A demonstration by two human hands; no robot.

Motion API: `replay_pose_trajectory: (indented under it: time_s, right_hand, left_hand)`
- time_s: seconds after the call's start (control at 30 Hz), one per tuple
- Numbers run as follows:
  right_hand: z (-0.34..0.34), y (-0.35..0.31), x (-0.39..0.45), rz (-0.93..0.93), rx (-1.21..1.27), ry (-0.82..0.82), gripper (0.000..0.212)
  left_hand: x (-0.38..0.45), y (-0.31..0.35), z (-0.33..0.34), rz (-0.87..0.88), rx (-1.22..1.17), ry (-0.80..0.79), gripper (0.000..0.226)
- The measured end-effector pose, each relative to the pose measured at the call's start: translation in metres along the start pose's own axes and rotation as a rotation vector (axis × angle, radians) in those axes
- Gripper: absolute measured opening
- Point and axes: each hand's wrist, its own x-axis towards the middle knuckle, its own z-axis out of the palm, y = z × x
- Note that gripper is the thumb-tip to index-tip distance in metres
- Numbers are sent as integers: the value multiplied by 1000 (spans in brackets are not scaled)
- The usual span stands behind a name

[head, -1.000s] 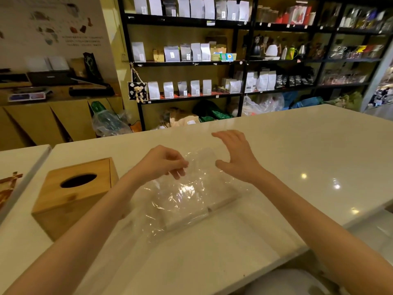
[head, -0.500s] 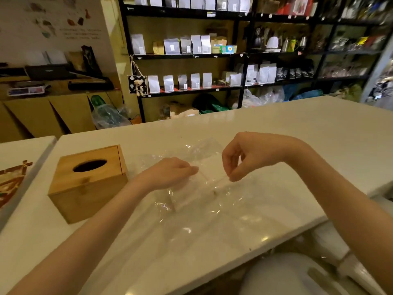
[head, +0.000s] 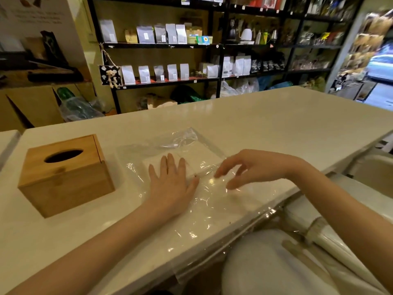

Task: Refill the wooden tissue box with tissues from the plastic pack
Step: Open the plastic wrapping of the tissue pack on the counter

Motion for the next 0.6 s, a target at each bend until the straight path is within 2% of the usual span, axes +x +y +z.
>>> replay_pose_trajectory:
  time_s: [0.1,0.37,0.47,0.6]
  right_hand:
    - [13,12,21,65,-53,166,49]
    - [34,25,81,67,-125,176,55]
    - [35,20,103,22,-129,208,65]
    - [37,13,119,-32,-163,238,53]
  left_hand:
    - [0,1,3,-3,15,19,66]
    - [22,-38,-6,-36,-9,-29,62]
    - [32,-59,-11,-45,-17,-45,59]
    - [34,-71,-15,-73,-18,-44,59]
